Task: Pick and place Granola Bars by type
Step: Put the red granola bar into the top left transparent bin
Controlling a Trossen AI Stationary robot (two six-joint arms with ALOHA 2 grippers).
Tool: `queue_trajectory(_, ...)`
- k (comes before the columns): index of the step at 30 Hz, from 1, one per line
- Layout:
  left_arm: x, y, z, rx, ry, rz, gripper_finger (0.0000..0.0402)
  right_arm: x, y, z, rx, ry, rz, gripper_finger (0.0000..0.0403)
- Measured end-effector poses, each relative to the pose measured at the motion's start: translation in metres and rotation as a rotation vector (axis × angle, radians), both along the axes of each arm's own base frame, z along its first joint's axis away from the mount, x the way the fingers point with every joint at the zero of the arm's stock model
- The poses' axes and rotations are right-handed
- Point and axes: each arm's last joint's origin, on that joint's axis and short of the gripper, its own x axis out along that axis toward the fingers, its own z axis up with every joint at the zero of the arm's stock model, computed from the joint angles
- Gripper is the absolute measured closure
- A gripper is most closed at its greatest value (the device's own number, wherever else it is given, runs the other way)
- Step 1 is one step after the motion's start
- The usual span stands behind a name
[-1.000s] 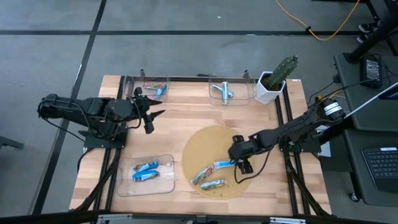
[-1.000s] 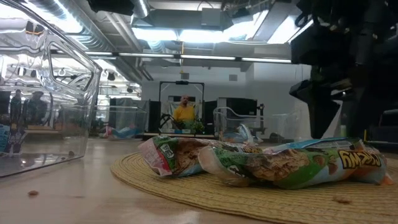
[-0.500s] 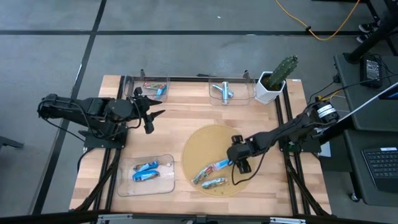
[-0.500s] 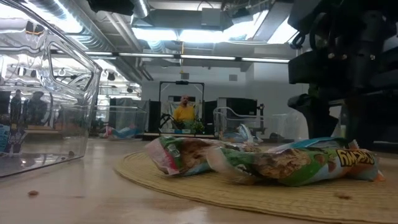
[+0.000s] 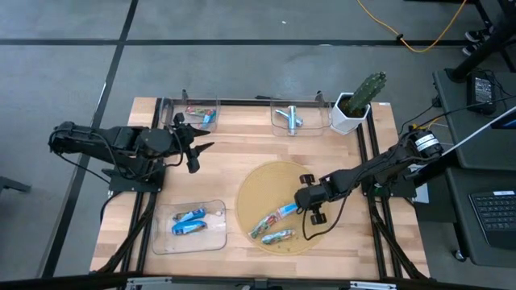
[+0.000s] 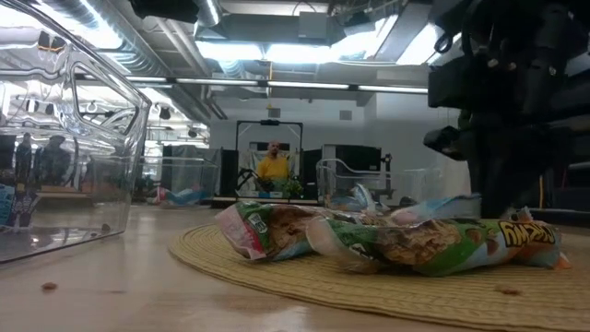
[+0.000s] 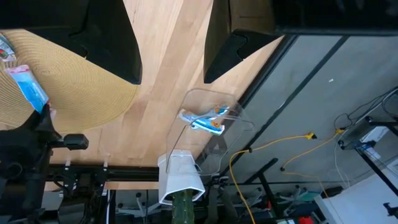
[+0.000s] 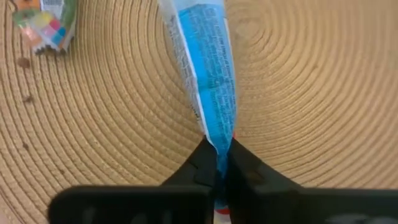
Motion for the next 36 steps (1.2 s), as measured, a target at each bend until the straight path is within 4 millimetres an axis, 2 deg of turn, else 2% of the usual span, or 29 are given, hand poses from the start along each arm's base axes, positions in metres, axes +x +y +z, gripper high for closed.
queue_trajectory(2,0.000,0.000,0.000,0.000,0.000,0.000,0.0237,0.003,0.001,0.007,-0.012,-0.014,0.003,0.0390)
queue_trajectory(7,0.004,-0.001,-0.003,-0.021,0.010,0.011,0.0237,0.018,0.003,0.037,-0.096,-0.148,0.023,0.0368)
queue_trajectory(11,0.018,-0.003,-0.012,-0.033,0.059,0.012,0.0237,0.037,0.001,0.064,-0.251,-0.328,0.010,0.0375)
queue_trajectory(15,0.038,-0.007,-0.026,-0.047,0.138,-0.030,0.0237,0.055,-0.012,0.081,-0.287,-0.467,0.019,0.0392)
queue_trajectory(20,0.064,-0.013,-0.039,-0.046,0.177,-0.132,0.0237,0.068,-0.038,0.090,-0.286,-0.560,0.002,0.0379)
queue_trajectory(25,0.084,-0.019,-0.039,-0.007,0.111,-0.267,0.0236,0.075,-0.057,0.096,-0.227,-0.637,-0.012,0.0379)
queue_trajectory(30,0.091,-0.021,-0.041,-0.003,0.103,-0.343,0.0210,0.078,-0.066,0.099,-0.206,-0.677,0.009,0.0393)
queue_trajectory(36,0.092,-0.023,-0.043,-0.022,0.111,-0.381,0.0160,0.079,-0.072,0.100,-0.213,-0.687,-0.009,0.0375)
